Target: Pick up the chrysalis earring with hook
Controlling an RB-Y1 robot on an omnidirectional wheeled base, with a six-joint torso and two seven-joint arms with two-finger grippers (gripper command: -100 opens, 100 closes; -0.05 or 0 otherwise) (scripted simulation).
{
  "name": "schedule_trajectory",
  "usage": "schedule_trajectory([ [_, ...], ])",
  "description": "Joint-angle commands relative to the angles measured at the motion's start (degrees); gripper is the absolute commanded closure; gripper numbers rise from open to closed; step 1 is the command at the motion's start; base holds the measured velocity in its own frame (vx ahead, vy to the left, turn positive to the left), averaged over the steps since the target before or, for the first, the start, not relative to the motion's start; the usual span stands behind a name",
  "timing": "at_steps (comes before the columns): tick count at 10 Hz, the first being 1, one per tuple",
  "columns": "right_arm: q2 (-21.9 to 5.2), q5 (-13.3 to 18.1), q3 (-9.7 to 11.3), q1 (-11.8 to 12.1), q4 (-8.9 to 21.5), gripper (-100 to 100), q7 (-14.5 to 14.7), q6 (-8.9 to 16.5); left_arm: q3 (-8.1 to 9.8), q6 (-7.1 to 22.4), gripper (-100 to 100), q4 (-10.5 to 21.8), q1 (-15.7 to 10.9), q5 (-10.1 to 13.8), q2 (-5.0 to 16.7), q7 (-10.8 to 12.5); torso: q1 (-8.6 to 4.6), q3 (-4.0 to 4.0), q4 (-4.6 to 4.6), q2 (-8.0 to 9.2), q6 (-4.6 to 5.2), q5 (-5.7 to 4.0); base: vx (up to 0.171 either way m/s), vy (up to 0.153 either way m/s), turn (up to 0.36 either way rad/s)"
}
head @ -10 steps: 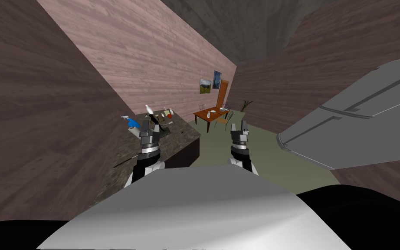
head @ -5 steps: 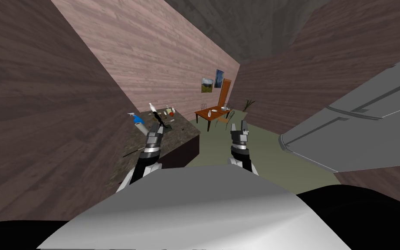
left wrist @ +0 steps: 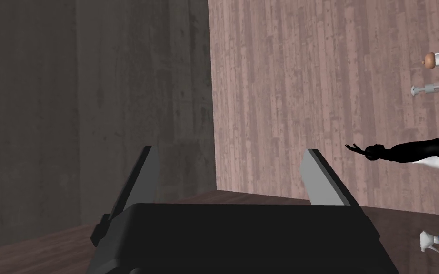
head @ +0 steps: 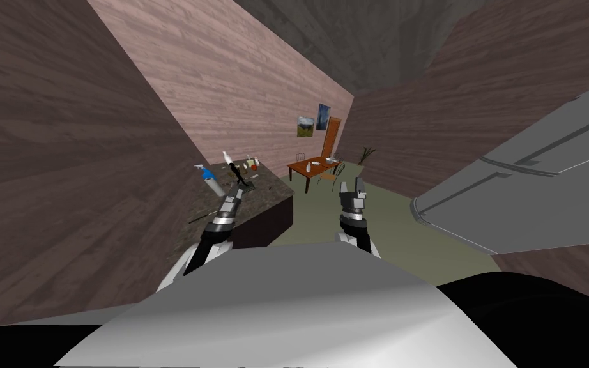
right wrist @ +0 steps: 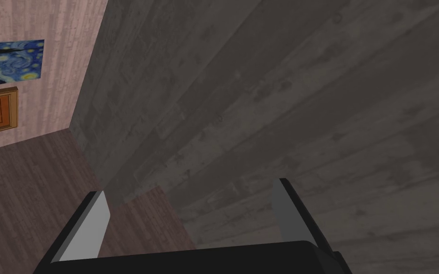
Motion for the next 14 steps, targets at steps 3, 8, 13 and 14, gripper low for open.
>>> schedule_trajectory([
  [3, 0.0, 0.0, 0.0, 0.0, 0.0, 0, 0.0, 0.0, 0.1, 1.5, -100, 3.3, -0.3, -2.1, 6.1, 0.8, 0.03, 0.03, 0.02, 0.05, 0.0, 0.01, -0.095, -0.028, 0.013],
  [8, 0.0, 0.0, 0.0, 0.0, 0.0, 0, 0.0, 0.0, -0.07, 2.8, -100, 6.0, -0.5, -3.7, 12.4, 1.5, 0.02, -0.06, -0.02, -0.1, 0.01, 0.0, -0.055, -0.026, -0.006],
  [13, 0.0, 0.0, 0.0, 0.0, 0.0, 0, 0.0, 0.0, -0.91, 5.0, -100, 10.5, -0.7, -6.0, 20.4, 2.5, 0.05, -0.11, -0.04, -0.2, 0.0, 0.01, -0.036, -0.025, -0.035],
  [14, 0.0, 0.0, 0.0, 0.0, 0.0, 0, 0.0, 0.0, -0.91, 5.0, -100, 10.5, -0.7, -6.0, 21.5, 2.5, 0.04, -0.12, -0.04, -0.21, 0.01, 0.01, -0.024, -0.018, -0.026],
])
